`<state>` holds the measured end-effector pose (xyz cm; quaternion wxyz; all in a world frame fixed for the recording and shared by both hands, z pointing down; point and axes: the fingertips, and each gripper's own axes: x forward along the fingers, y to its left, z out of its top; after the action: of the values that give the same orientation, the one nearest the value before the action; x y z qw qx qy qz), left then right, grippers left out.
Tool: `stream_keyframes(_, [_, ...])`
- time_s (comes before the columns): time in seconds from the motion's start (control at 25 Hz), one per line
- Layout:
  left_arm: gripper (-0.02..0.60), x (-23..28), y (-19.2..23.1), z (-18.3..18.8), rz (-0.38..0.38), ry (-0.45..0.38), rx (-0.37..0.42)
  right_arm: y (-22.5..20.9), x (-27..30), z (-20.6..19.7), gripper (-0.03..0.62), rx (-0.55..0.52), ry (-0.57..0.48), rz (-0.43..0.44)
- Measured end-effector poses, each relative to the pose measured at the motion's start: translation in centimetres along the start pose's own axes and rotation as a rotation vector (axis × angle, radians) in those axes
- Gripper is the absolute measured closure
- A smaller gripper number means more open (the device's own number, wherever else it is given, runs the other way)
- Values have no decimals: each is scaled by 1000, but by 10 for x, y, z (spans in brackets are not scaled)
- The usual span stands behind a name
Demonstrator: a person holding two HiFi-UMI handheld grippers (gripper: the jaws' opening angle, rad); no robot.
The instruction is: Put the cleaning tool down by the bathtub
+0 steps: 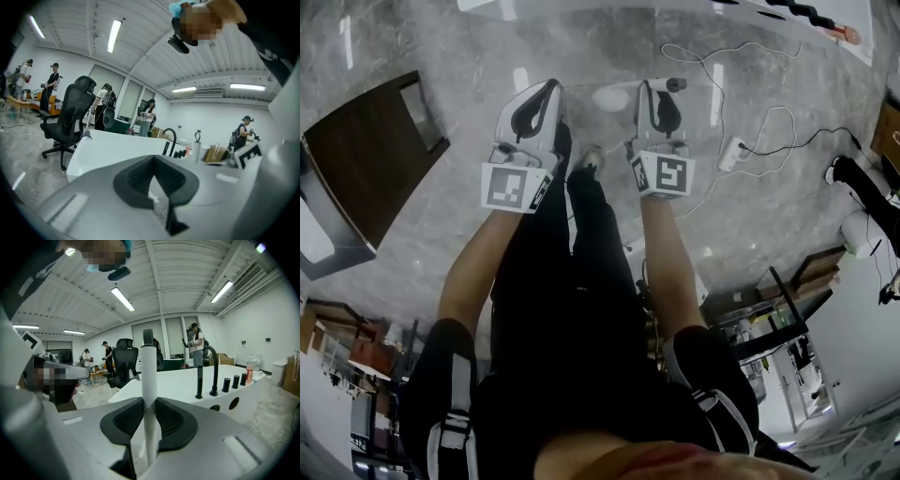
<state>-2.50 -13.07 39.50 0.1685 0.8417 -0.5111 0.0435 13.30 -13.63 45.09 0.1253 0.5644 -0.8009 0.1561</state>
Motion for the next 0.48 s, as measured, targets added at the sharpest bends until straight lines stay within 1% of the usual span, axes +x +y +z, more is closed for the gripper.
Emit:
stream_keyframes(0.2, [574,20,16,-25,-7,13,15,-1,32,-32,510,2,15,10])
stream_keyframes(0.48, [574,44,31,-64,-7,33,-1,-9,68,-73,510,1,28,-6])
